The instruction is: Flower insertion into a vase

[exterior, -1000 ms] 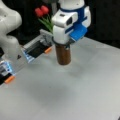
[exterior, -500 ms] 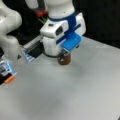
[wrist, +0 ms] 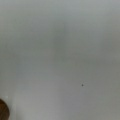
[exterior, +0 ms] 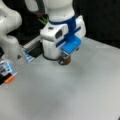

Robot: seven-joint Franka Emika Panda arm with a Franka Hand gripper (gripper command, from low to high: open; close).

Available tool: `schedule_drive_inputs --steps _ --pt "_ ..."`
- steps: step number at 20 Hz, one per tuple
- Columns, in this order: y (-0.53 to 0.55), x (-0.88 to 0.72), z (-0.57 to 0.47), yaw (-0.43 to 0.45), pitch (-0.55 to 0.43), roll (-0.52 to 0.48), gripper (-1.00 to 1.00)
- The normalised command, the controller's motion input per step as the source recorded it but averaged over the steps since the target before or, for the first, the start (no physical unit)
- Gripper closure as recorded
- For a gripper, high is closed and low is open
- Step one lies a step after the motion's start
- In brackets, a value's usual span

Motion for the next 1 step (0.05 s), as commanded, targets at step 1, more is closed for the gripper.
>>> schedule_drive_inputs --steps 1 --pt "-0.1 0.32 0.14 0.083 0.225 -0.039 -1.0"
